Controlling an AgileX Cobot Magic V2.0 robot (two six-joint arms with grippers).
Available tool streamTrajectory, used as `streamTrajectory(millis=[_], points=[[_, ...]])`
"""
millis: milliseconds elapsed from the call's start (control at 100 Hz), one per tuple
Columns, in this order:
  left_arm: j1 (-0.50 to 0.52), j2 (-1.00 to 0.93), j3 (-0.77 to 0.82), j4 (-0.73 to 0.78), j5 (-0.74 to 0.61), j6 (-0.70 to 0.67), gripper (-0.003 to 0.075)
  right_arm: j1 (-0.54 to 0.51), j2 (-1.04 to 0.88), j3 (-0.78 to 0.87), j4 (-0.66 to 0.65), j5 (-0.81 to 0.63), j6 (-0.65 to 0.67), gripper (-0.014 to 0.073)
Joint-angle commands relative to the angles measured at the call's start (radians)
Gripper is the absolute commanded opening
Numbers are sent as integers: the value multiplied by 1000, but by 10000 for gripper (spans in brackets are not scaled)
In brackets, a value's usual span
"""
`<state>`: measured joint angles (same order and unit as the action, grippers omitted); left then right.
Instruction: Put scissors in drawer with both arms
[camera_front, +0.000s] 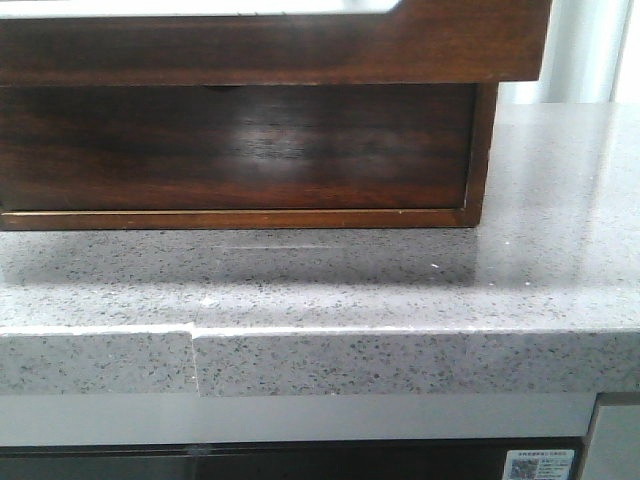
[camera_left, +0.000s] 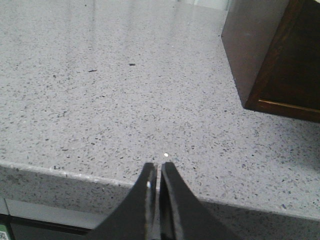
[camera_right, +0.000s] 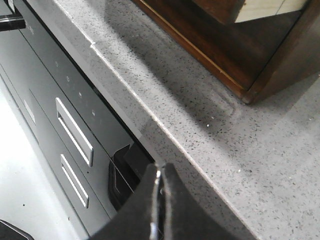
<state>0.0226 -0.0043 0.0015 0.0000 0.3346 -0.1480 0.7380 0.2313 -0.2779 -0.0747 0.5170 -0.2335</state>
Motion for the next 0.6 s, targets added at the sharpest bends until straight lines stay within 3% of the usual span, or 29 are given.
streamTrajectory(millis=[0,330,590], points=[[1,-29,20,-7,-45,1,-22,0,5,-24,-7,-67,-2,-61],[1,-29,20,-7,-45,1,-22,0,1,8,-38,-90,-2,-61],[1,-29,20,-7,-45,1,-22,-92,-1,144,-96,-501,-2,-61]])
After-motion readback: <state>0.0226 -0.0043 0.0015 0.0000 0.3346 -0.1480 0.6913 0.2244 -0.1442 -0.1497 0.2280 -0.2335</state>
